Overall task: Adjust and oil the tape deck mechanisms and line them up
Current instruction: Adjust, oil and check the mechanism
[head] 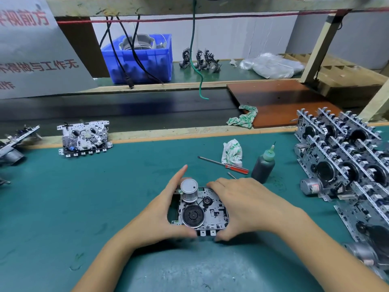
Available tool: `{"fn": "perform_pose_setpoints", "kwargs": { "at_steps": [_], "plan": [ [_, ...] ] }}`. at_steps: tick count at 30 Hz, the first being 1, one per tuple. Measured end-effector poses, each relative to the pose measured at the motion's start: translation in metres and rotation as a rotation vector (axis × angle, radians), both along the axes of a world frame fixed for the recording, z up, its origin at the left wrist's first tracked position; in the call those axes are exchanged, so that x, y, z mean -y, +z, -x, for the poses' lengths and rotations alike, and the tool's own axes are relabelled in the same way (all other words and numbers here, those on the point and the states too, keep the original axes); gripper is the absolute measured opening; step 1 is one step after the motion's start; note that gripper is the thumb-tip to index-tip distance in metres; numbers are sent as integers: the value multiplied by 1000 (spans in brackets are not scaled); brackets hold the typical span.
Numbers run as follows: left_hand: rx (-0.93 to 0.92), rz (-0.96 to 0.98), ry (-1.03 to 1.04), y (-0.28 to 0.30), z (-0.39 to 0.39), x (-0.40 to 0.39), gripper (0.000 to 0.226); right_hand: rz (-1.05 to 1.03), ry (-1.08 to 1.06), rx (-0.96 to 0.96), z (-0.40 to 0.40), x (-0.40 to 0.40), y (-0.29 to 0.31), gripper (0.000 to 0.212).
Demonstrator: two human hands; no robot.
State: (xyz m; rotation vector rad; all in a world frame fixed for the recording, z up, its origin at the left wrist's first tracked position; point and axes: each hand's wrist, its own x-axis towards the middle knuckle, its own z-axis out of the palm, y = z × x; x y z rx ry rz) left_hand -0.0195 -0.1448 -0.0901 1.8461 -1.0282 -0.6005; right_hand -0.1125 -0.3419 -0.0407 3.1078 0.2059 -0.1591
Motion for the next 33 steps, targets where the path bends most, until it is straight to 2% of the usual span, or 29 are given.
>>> {"fn": "perform_pose_setpoints", "kwargs": {
  "at_steps": [3, 5, 7, 9, 10, 11, 13, 14, 15, 16, 17, 19, 20, 21, 24, 27, 29, 31, 33],
  "plan": [
    [-118, 100, 57, 4, -4, 6, 102, 13, 15, 62, -1, 3, 2, 88],
    [-374, 218, 142, 12, -5, 9, 112, -160, -25, 53, 3, 6, 6, 85],
    [-570, 297, 92, 13, -3, 11, 110, -642, -118, -27, 8, 4, 7, 79],
    [-718, 344, 36, 13, 6, 18, 98, -1258, -102, -200, 14, -6, 4, 73],
    [-865, 337, 48, 8, 10, 21, 102, -1496, -87, -278, 16, -12, 0, 78],
    [-1016, 341, 64, 4, 12, 23, 110, -1688, -115, -356, 17, -19, -3, 92],
    [-1260, 375, 67, 3, 20, 30, 117, -1993, -249, -517, 20, -28, -11, 139],
    [-1347, 402, 93, 2, 22, 33, 117, -2103, -298, -564, 20, -29, -15, 154],
    [-1385, 432, 106, 3, 22, 36, 115, -2185, -343, -591, 19, -30, -16, 161],
    [-1389, 476, 79, 2, 23, 38, 108, -2184, -365, -587, 18, -28, -17, 157],
    [-1354, 514, 21, 3, 22, 38, 107, -2086, -323, -578, 17, -27, -11, 136],
    [-1276, 579, -73, 5, 20, 34, 110, -1732, -275, -403, 15, -28, -4, 37],
    [-1272, 606, -111, 6, 18, 32, 111, -1588, -271, -269, 15, -25, -5, 25],
    [-1276, 644, -135, 6, 15, 30, 109, -1418, -280, -130, 14, -22, -8, 36],
    [-1283, 717, -32, 6, 11, 31, 99, -807, -379, 377, 10, -7, -24, 44],
    [-1269, 702, 74, 0, 11, 37, 91, -379, -467, 643, 9, 6, -26, 26],
    [-1276, 638, 95, -1, 12, 38, 90, -187, -519, 606, 7, 8, -32, 26],
    [-1283, 587, 108, -2, 13, 38, 91, -88, -538, 510, 5, 4, -40, 31],
    [-1291, 573, 109, -1, 13, 38, 93, -9, -563, 392, 1, -3, -40, 25]
  ]
}}
